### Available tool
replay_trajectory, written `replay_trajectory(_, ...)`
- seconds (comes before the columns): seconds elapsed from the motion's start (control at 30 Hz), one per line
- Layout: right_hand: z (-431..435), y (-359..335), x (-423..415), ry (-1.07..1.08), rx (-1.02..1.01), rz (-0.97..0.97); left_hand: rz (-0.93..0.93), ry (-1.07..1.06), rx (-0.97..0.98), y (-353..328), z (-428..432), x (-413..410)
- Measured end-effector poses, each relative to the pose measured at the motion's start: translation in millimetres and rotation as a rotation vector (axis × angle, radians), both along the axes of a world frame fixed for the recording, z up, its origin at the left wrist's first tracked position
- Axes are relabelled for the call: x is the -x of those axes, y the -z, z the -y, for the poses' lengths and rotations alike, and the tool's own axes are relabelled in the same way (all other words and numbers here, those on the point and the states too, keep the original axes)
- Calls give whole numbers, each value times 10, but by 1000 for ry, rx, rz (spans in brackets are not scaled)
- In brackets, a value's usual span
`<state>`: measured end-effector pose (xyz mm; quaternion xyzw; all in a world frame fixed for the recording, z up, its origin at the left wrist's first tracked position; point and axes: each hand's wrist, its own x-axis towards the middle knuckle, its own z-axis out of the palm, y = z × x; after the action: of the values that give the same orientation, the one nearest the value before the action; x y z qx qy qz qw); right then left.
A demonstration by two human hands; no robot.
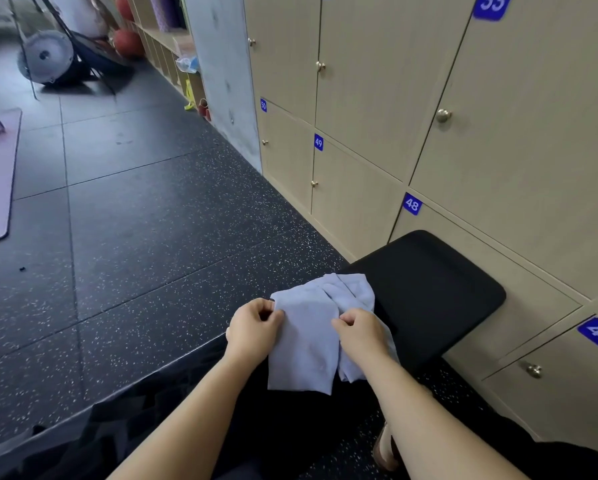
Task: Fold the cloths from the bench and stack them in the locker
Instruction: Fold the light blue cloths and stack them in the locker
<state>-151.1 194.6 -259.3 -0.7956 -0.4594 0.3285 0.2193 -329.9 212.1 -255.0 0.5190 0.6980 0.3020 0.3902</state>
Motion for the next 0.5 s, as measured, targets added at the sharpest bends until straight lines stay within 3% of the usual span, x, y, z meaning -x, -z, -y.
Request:
replay_trajectory(0.37,72,-571,-34,73,-298,-555,384,9,-156,-617,116,6)
replay_trajectory(0.5,114,-913,-93,26,-353,-645,472,52,-214,-974,173,-19)
